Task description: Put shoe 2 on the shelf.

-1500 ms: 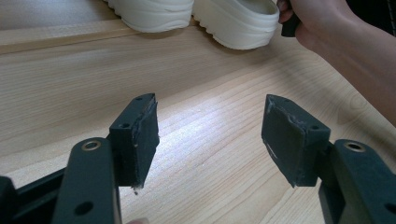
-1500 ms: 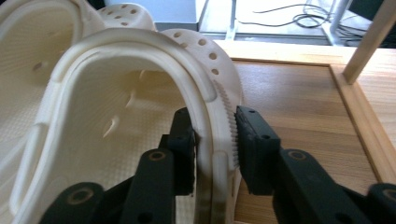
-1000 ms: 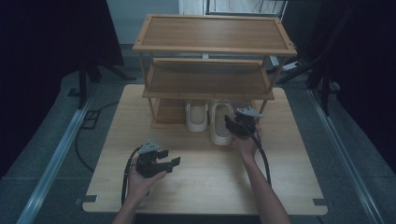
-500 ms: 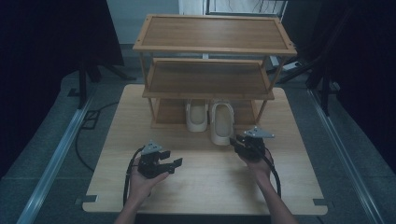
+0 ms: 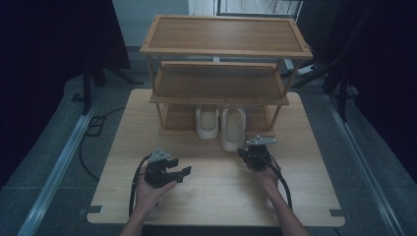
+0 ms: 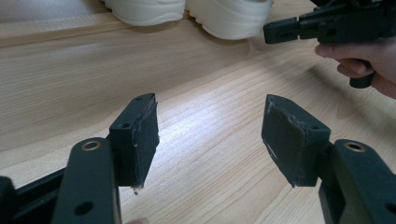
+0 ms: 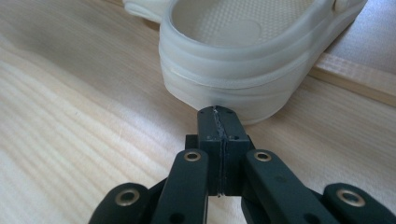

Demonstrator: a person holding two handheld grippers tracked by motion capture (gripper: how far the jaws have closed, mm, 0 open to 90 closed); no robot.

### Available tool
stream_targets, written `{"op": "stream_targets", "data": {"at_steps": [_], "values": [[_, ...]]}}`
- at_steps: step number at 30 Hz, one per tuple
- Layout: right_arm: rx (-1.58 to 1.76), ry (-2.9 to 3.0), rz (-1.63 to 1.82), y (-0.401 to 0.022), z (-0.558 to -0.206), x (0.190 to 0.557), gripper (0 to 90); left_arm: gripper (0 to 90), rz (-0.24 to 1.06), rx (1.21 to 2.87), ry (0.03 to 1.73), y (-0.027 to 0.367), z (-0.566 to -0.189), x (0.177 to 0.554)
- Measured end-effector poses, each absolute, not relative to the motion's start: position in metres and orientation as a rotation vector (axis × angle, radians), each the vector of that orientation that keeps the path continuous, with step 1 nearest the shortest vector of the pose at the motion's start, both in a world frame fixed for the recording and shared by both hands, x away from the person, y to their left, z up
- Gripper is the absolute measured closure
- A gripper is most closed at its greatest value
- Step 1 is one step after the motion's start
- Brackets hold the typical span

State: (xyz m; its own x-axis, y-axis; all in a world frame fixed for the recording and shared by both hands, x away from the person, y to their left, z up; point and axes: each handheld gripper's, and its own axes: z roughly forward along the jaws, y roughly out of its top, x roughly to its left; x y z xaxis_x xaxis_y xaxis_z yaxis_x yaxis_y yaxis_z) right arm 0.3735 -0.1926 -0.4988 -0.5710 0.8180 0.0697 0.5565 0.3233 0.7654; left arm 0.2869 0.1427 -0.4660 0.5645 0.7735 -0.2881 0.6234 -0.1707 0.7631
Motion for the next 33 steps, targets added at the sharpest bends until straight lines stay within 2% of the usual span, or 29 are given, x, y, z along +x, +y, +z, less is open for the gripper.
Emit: {"op": "stream_targets", "data": {"at_steps": [22, 25, 28, 33], "values": [[1.340, 2.179, 1.145, -0.178, -0.505, 0.415, 87.0, 36.7, 0.203, 1.870, 1.141, 0.147, -0.466, 0.288], [1.329, 2.186, 1.150, -0.177, -0.505, 0.413, 80.1, 36.7, 0.204, 1.869, 1.142, 0.147, -0.466, 0.288], [1.318, 2.181, 1.154, -0.176, -0.503, 0.409, 78.0, 36.7, 0.203, 1.874, 1.140, 0.146, -0.467, 0.288], [1.262, 2.154, 1.170, -0.179, -0.494, 0.393, 64.9, 36.7, 0.202, 1.875, 1.140, 0.145, -0.467, 0.288]]}}
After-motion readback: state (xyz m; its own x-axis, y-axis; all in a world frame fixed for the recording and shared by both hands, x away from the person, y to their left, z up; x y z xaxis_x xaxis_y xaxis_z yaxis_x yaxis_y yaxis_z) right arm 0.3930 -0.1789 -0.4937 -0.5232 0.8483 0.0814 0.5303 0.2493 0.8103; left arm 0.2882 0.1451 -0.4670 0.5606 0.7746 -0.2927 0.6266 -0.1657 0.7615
